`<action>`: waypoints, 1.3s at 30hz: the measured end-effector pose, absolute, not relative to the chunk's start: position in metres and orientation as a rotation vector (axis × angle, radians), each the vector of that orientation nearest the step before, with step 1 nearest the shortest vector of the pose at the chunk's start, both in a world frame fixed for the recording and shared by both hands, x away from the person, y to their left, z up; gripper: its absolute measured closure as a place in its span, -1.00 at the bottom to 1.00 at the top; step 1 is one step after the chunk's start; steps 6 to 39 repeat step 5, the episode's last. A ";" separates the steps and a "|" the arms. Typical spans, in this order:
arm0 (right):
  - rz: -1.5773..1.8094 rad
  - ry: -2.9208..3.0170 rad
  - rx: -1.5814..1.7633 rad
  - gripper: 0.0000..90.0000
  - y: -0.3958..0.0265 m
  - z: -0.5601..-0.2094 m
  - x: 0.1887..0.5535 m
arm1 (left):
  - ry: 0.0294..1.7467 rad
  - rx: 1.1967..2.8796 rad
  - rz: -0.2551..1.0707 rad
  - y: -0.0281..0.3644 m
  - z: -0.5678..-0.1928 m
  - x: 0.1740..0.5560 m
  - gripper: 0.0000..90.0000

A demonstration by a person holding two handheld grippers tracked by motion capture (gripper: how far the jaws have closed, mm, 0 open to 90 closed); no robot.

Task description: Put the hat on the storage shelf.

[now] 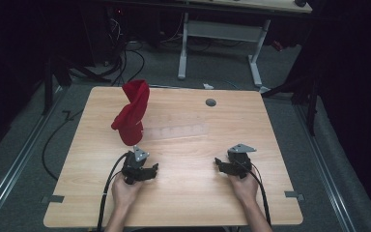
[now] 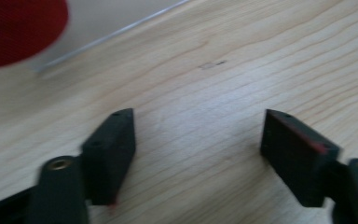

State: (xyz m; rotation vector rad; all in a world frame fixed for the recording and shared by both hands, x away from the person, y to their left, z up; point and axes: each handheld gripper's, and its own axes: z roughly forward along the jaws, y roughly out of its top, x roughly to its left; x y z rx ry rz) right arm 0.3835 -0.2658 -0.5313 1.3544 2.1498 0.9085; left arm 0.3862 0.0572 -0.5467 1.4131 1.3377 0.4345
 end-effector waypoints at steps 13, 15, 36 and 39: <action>0.908 2.150 1.355 -0.19 -0.266 -0.531 0.383 | 1.337 1.413 0.431 0.057 -0.547 0.386 -0.46; 0.908 2.150 1.355 -0.19 -0.266 -0.531 0.383 | 1.337 1.413 0.431 0.057 -0.547 0.386 -0.46; 0.908 2.150 1.355 -0.19 -0.266 -0.531 0.383 | 1.337 1.413 0.431 0.057 -0.547 0.386 -0.46; 0.908 2.150 1.355 -0.19 -0.266 -0.531 0.383 | 1.337 1.413 0.431 0.057 -0.547 0.386 -0.46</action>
